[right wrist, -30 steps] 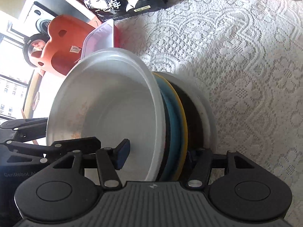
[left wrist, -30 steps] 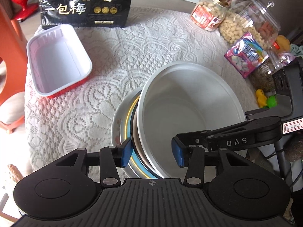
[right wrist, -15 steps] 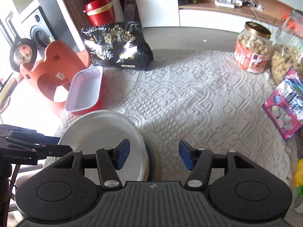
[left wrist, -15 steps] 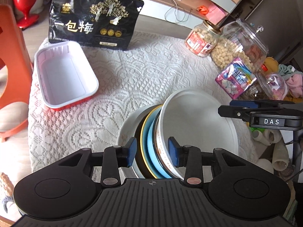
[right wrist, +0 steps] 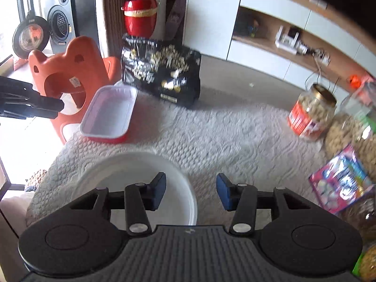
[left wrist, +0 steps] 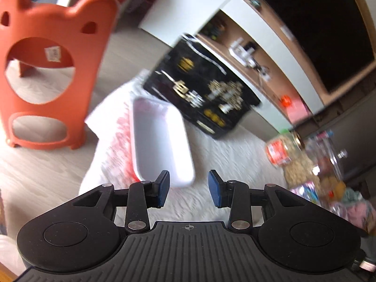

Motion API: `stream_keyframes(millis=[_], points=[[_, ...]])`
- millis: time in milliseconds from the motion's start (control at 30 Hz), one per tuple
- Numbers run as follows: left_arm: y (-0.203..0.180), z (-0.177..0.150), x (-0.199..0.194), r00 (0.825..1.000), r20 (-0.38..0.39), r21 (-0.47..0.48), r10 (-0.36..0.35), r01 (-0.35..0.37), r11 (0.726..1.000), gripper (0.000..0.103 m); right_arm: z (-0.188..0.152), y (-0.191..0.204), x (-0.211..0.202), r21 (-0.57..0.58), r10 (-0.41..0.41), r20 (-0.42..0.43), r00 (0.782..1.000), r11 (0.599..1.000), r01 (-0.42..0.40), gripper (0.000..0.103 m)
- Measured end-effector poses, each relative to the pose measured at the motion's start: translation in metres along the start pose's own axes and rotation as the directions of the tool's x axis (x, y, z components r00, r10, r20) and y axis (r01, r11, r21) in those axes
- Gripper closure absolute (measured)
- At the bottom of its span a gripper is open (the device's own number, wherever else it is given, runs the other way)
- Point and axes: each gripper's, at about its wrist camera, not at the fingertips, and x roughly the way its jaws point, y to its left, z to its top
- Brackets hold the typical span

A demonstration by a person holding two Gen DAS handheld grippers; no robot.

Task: Organize plates and bowls
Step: 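Grasp the white-and-red plastic tray rim with the left tool while the right tool grips the opposite rim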

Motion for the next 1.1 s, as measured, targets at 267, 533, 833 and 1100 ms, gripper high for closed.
stream_keyframes(millis=[267,533,833,1100], points=[[0.035,0.044,0.067,0.990,0.040,-0.101,0.137,-0.132,0.986,0.063,0.098,0.052,0.065,0.083,0.057,-0.089,0.994,0.995,-0.049,0.028],[0.040,0.034,0.103,0.989,-0.078,-0.039,0.122,-0.125,0.991,0.063,0.126,0.097,0.188,0.262,0.084,-0.296,0.952,0.965,-0.004,0.060],[0.027,0.025,0.119,0.983,-0.141,0.039,0.115,-0.111,0.993,0.064,0.127,0.107,0.250,0.314,0.102,-0.385,0.917,0.949,0.026,0.069],[0.023,0.018,0.094,0.992,-0.116,0.009,0.040,-0.039,0.999,0.068,0.111,0.094,0.199,0.353,0.218,-0.349,0.911,0.931,-0.088,0.071]])
